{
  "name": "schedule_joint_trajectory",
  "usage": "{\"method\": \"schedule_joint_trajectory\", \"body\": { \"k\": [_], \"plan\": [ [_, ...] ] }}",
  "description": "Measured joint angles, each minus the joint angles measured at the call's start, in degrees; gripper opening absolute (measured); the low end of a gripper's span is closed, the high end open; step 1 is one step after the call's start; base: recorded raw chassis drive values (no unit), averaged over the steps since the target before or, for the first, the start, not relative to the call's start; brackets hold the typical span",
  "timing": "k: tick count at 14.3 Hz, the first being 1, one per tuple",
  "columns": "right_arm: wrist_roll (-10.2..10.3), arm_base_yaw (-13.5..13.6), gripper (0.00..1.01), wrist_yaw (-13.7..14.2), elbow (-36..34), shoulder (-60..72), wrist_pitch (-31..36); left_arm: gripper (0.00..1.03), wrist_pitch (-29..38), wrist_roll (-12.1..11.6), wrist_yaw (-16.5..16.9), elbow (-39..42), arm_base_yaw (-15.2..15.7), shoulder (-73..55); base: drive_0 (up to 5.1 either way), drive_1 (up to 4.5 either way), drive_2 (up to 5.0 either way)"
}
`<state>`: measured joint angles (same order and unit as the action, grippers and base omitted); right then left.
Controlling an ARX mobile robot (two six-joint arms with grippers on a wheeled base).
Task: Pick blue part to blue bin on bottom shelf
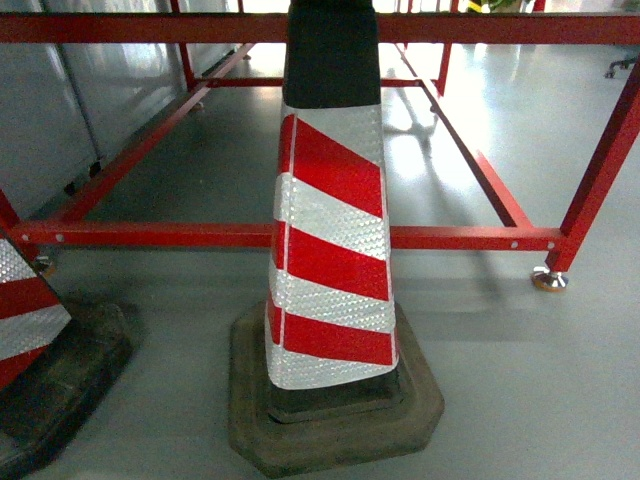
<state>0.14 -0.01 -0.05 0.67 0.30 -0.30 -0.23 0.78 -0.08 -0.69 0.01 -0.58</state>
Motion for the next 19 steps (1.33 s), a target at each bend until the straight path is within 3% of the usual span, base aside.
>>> {"method": "schedule_joint_trajectory", "body": {
  "k": [19],
  "plan": [
    [0.0,0.0,0.98,0.02,0.0,0.0,-0.07,0.98,-0.24,0.0,0.15,0.0,0.0,0.0,0.0,0.0,0.0]
  ]
}}
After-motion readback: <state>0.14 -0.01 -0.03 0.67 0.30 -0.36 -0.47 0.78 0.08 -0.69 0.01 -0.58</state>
